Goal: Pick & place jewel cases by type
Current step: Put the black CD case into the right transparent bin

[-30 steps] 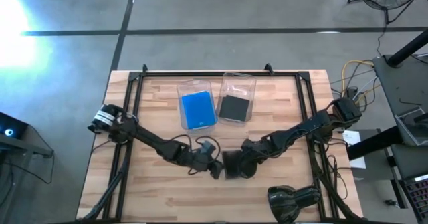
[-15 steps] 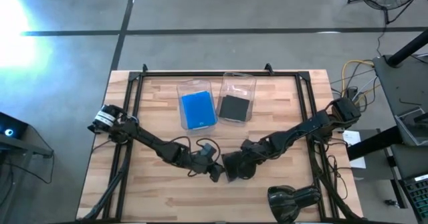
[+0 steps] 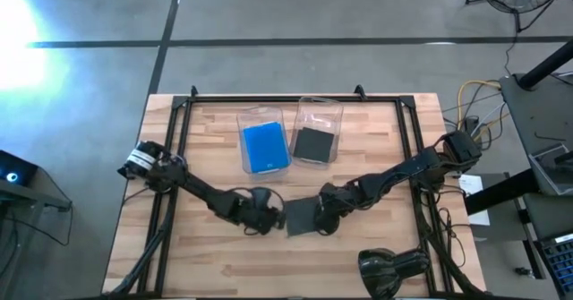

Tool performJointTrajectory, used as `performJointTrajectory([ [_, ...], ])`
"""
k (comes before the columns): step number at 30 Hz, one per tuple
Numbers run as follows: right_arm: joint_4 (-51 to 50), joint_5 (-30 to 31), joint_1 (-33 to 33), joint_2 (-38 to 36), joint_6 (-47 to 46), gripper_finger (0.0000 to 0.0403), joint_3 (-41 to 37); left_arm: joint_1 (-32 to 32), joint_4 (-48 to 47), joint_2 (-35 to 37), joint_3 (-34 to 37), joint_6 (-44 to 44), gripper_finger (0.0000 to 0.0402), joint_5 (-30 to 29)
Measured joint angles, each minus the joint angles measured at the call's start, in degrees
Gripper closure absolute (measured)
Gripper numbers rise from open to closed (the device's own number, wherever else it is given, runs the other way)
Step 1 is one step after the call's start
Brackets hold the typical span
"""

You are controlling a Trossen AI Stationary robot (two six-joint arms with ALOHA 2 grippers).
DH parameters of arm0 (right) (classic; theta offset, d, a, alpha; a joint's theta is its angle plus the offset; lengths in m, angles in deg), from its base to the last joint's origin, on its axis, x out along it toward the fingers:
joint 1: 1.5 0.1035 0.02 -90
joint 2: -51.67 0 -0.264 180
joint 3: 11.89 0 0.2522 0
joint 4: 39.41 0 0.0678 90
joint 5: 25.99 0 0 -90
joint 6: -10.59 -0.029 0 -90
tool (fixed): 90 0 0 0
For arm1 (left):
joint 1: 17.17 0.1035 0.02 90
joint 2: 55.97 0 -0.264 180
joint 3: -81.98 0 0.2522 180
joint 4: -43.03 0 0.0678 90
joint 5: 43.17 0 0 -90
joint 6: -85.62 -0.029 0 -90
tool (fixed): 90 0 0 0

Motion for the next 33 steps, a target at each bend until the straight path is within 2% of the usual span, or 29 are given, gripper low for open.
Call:
performJointTrajectory([
  [7, 0.2, -3.7, 0.6, 0.1, -1.6, 0.0268, 0.0, 4.5, 6.6, -0.6, 2.5, -1.1, 0.0287, 2.9],
  [13, 1.9, -4.5, 0.9, 0.2, -4.0, 0.0269, -0.1, 4.6, 4.2, -4.6, 0.9, -2.8, 0.0287, 6.9],
  [22, 6.6, -5.7, 2.1, 1.3, -6.6, 0.0272, -0.1, 5.1, -7.6, -8.5, -7.8, -11.7, 0.0287, 10.0],
  [28, 7.9, -6.3, 2.6, 3.7, -7.8, 0.0273, 0.1, 5.8, -7.5, -9.6, -10.4, -15.7, 0.0287, 11.3],
  [33, 8.4, -6.5, 4.6, 5.3, -9.0, 0.028, 0.2, 5.8, -3.3, -9.3, -10.2, -18.5, 0.0287, 11.3],
])
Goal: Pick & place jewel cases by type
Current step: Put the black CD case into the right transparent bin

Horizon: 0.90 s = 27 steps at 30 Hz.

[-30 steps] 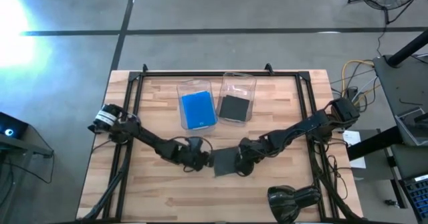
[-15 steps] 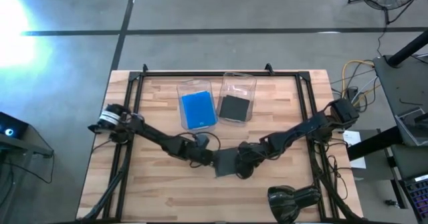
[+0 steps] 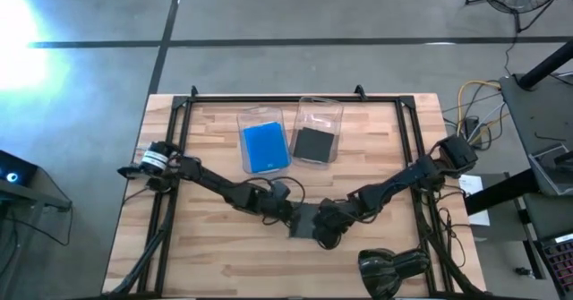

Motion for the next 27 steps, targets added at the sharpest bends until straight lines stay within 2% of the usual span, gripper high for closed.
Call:
performJointTrajectory([
  [6, -0.7, -0.6, 1.0, 0.1, 0.4, 0.0293, -0.1, 0.1, 6.9, 0.4, -0.5, 0.6, 0.0287, 0.1],
  [11, -1.0, -0.6, 2.1, -0.7, 1.9, 0.0304, -0.3, 0.1, 8.0, 1.3, -1.0, -0.5, 0.0287, 1.0],
  [15, -1.9, -0.5, 3.2, -3.1, 4.3, 0.0311, -0.5, 0.0, 8.3, 2.6, -0.8, -0.7, 0.0287, 4.8],
  [22, -2.8, 8.1, 3.1, -10.7, 8.5, 0.0308, -0.6, -0.1, 18.4, 3.7, -1.0, -2.9, 0.0287, 14.2],
  [25, -5.0, 10.0, 3.2, -12.9, 8.2, 0.0305, -0.6, -0.1, 22.8, 4.0, -1.0, -5.7, 0.0287, 14.7],
  [27, -7.3, 9.8, 3.1, -14.4, 4.7, 0.0304, -0.6, 0.0, 22.3, 4.4, -1.2, -7.9, 0.0287, 12.2],
])
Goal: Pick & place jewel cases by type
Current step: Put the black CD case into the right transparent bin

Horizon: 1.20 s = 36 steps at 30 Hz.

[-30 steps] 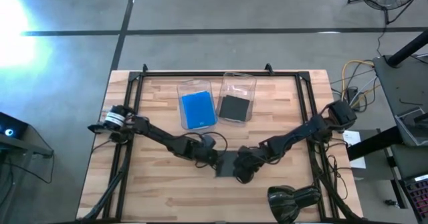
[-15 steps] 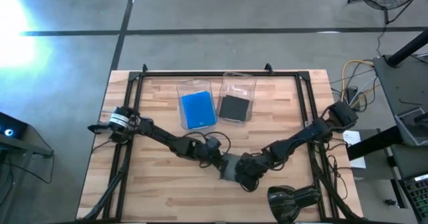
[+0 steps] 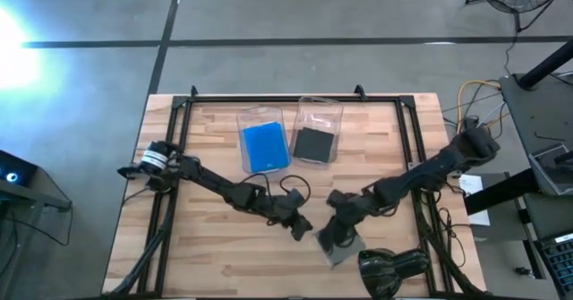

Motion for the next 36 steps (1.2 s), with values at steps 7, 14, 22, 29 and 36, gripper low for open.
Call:
performJointTrajectory([
  [7, -4.2, -9.9, 5.3, -1.3, -15.7, 0.0298, -0.1, 2.6, 0.2, -0.9, 0.0, 0.3, 0.0287, -4.6],
  [14, -2.3, -17.5, 9.2, 2.1, -17.8, 0.0263, 0.0, 3.0, 1.8, -2.8, 0.2, -1.9, 0.0287, -3.6],
  [22, 2.6, -24.4, 9.6, 12.2, -13.2, 0.0241, 0.5, 3.1, 1.5, -3.0, 0.2, -3.2, 0.0287, -3.9],
  [29, -2.3, -24.2, 9.2, 14.8, -12.2, 0.0243, 2.8, 3.1, 1.5, -3.0, 0.2, -3.2, 0.0287, -3.9],
  [36, -10.7, -15.7, 8.3, 13.8, -9.7, 0.0256, 5.3, 4.7, 4.4, -5.9, -0.8, -1.7, 0.0287, -3.3],
])
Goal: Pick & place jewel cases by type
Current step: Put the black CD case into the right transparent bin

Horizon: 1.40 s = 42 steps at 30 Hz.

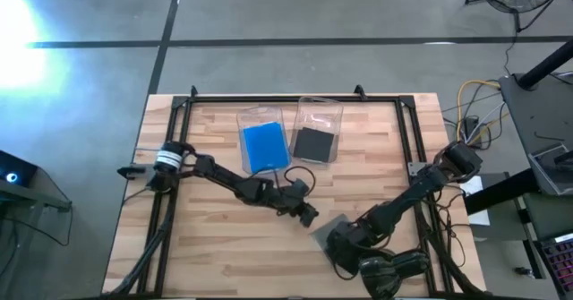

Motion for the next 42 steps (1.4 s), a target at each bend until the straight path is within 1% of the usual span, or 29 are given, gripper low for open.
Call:
performJointTrajectory([
  [4, -2.7, 7.5, -0.3, 0.0, 2.7, 0.0259, 2.6, 0.7, 0.0, -2.3, -2.1, 1.8, 0.0287, 1.0],
  [8, -5.7, 15.2, -0.7, 0.5, 6.6, 0.0259, 4.9, 0.8, -0.6, -4.5, -4.0, 2.7, 0.0287, 5.3],
  [10, -7.1, 18.0, -1.0, 0.6, 7.9, 0.0259, 5.6, 0.8, -3.2, -5.3, -4.9, 3.3, 0.0287, 6.2],
  [14, -8.2, 17.4, -1.6, 0.6, 7.9, 0.0259, 6.2, 0.8, -11.5, -4.4, -5.8, 2.2, 0.0287, 5.6],
  [20, -7.7, 13.6, -1.5, 0.4, 6.8, 0.0259, 5.2, 0.9, -22.5, 1.3, -5.4, -0.4, 0.0287, -2.2],
  [23, -7.3, 13.5, -1.6, 0.4, 5.9, 0.0259, 5.1, 0.7, -24.9, 4.6, -5.5, -2.3, 0.0287, -7.6],
  [25, -6.6, 13.2, -1.9, 0.4, 5.8, 0.0259, 5.1, 1.1, -27.3, 4.8, -5.5, -2.9, 0.0287, -9.3],
  [28, -1.9, 13.1, -2.9, 0.4, 4.8, 0.0259, 4.9, 2.0, -32.4, 4.0, -4.5, -2.1, 0.0287, -10.1],
  [32, 1.1, 14.5, -4.5, 0.3, 5.1, 0.0259, 4.9, 3.3, -33.9, 3.5, -3.4, 1.0, 0.0287, -11.6],
  [36, 1.8, 14.6, -6.3, 0.6, 5.2, 0.0259, 4.9, 3.3, -32.7, 3.6, -1.7, 1.9, 0.0287, -11.3],
  [39, 1.9, 14.6, -7.6, 1.3, 5.3, 0.0259, 4.8, 3.4, -32.1, 3.7, -1.2, 1.7, 0.0287, -9.2],
  [42, 2.8, 14.3, -8.7, 2.2, 7.0, 0.0259, 4.8, 3.2, -31.4, 3.4, -0.9, 1.9, 0.0287, -8.4],
])
